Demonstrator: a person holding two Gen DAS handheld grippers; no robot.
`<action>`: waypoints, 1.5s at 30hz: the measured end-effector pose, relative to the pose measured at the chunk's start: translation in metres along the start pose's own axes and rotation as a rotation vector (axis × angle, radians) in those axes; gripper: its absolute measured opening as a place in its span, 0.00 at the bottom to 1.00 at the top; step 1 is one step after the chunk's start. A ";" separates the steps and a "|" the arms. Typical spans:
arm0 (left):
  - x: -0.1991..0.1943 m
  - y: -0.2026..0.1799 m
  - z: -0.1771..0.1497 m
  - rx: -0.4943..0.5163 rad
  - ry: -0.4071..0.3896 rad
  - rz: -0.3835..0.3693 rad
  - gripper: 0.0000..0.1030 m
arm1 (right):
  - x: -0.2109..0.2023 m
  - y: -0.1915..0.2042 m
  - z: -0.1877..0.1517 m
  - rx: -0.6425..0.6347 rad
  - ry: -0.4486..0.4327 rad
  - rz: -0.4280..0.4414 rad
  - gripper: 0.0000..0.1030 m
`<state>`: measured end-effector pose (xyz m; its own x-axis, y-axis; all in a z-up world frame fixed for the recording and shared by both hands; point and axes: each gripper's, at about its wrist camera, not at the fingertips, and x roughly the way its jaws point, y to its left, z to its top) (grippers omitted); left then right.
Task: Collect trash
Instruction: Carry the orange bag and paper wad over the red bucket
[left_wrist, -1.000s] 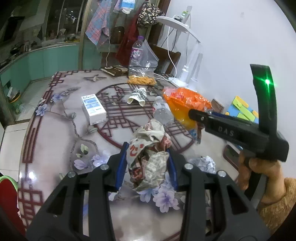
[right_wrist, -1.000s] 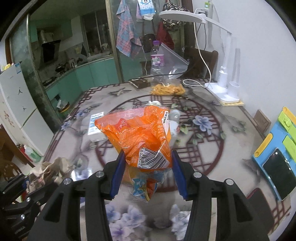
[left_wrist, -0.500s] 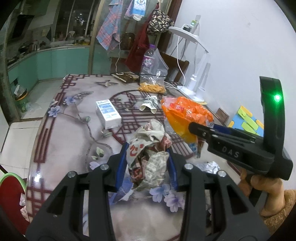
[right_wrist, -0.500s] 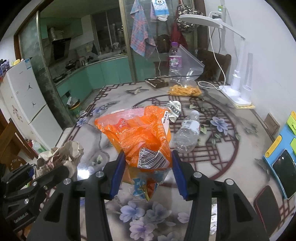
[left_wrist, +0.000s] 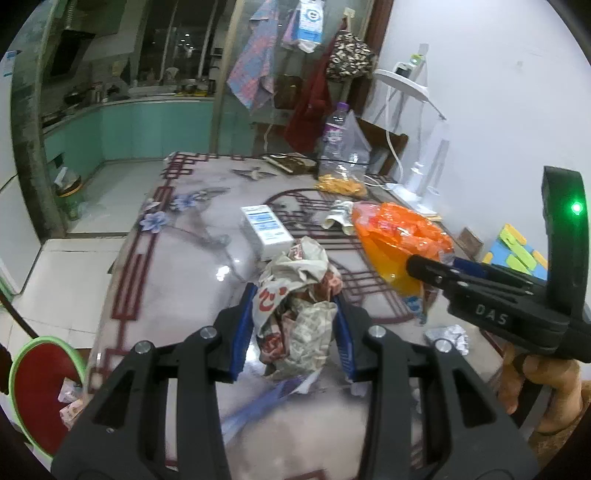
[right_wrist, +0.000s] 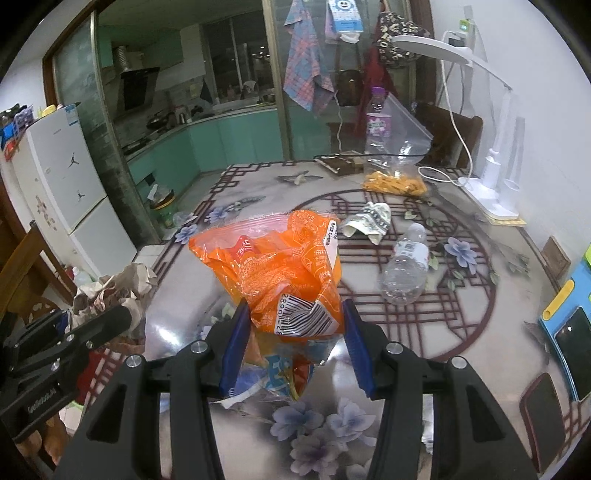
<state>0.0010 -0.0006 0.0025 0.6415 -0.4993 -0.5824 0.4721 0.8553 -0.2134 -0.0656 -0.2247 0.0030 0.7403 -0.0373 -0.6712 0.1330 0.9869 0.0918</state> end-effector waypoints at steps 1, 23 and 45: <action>-0.001 0.004 0.000 -0.005 -0.001 0.009 0.37 | 0.001 0.002 0.000 -0.004 0.001 0.003 0.46; -0.043 0.082 -0.009 -0.094 -0.050 0.247 0.37 | 0.013 0.069 -0.014 -0.036 0.022 0.141 0.46; -0.104 0.229 -0.046 -0.262 -0.006 0.706 0.38 | 0.056 0.194 -0.017 -0.188 0.096 0.348 0.47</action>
<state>0.0145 0.2541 -0.0221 0.7417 0.1795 -0.6463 -0.2114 0.9770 0.0287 -0.0101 -0.0326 -0.0294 0.6540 0.3099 -0.6901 -0.2438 0.9499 0.1956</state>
